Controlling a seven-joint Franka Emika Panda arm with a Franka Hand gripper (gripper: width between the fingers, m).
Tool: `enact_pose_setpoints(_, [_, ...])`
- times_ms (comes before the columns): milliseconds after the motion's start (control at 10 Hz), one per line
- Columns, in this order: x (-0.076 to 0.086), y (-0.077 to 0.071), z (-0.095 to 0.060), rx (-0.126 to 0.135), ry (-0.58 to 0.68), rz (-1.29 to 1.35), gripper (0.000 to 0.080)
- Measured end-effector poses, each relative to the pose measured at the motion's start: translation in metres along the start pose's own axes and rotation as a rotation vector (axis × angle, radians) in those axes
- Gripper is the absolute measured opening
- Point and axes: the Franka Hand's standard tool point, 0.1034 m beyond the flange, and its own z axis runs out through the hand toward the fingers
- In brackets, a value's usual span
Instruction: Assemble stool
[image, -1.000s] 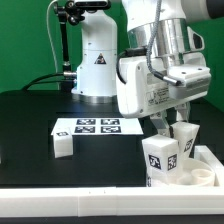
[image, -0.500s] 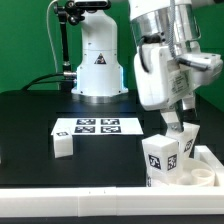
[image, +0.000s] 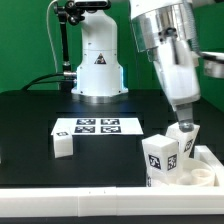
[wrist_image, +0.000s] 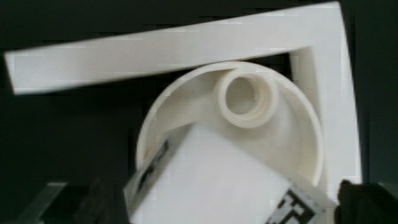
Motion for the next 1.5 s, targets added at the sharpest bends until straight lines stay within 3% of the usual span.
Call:
enact_pose_setpoints(200, [-0.003, 0.002, 0.001, -0.01, 0.01, -0.225, 0.0649])
enact_pose_setpoints(400, [-0.008, 0.003, 0.001, 0.001, 0.013, -0.302, 0.0649])
enact_pose_setpoints(800, [-0.004, 0.002, 0.001, -0.006, 0.022, -0.547, 0.0649])
enact_pose_setpoints(1500, [0.002, 0.006, 0.008, -0.097, 0.05, -1.451, 0.0649])
